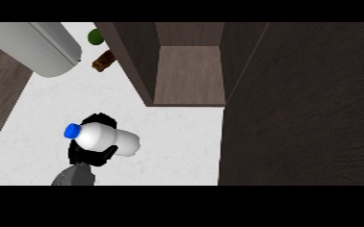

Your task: Pick up the bottled water, place it into the cabinet and close the cabinet

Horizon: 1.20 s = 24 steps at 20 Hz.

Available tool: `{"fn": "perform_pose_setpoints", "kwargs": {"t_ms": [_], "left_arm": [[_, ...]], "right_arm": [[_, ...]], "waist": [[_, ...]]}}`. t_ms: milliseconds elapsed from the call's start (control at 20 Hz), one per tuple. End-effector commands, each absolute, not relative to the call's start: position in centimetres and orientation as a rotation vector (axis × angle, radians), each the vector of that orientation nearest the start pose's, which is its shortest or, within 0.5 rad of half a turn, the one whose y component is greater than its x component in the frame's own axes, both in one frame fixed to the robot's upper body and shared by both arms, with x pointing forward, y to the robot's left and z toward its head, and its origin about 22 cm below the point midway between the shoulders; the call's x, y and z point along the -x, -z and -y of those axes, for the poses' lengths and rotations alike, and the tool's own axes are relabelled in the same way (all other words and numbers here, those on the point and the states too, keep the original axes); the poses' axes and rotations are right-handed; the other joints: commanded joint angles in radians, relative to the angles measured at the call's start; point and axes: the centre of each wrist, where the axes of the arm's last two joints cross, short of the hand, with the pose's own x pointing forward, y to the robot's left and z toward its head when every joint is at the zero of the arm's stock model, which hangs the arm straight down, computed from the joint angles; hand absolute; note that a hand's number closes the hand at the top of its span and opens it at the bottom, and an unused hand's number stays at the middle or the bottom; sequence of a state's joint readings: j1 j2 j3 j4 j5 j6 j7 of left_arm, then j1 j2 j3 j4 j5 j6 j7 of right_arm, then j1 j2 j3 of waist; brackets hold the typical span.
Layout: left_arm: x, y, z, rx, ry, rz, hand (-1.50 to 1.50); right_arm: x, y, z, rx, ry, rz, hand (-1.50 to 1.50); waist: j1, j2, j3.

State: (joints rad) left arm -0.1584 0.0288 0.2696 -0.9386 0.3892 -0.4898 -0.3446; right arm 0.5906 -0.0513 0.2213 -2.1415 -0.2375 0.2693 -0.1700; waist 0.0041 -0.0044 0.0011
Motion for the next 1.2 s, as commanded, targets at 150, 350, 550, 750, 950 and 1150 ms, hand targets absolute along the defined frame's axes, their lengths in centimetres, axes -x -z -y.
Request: {"fn": "perform_pose_setpoints", "kwargs": {"t_ms": [150, 350, 550, 750, 950, 1150], "left_arm": [[-26.1, 6.3, -22.3, 0.535, -0.282, 1.598, 1.50], [-27.0, 3.6, -21.5, 0.485, -0.254, 1.641, 1.50], [-30.0, -0.1, -17.0, 0.470, -0.238, 1.657, 1.50], [-31.9, -1.0, -15.3, 0.443, -0.194, 1.643, 1.50], [-33.2, -4.7, -13.1, 0.401, -0.192, 1.678, 1.50], [-34.6, -5.6, -10.8, 0.269, -0.083, 1.736, 1.50]], "right_arm": [[-9.9, -5.8, 22.6, -0.418, 0.022, 1.780, -1.50], [-9.6, -4.8, 23.3, -0.416, 0.025, 1.770, -1.50], [-10.9, -3.9, 20.9, -0.438, 0.000, 1.769, -1.50], [-10.4, -4.7, 21.3, -0.443, 0.018, 1.769, -1.50], [-10.2, -4.4, 21.7, -0.435, 0.016, 1.772, -1.50], [-11.0, -3.2, 21.3, -0.430, 0.026, 1.771, -1.50]], "waist": [[-0.007, 0.001, -0.001], [-0.009, 0.002, -0.001], [-0.014, 0.003, -0.001], [-0.017, 0.005, -0.001], [-0.016, 0.004, -0.001], [-0.026, 0.006, -0.001]]}}
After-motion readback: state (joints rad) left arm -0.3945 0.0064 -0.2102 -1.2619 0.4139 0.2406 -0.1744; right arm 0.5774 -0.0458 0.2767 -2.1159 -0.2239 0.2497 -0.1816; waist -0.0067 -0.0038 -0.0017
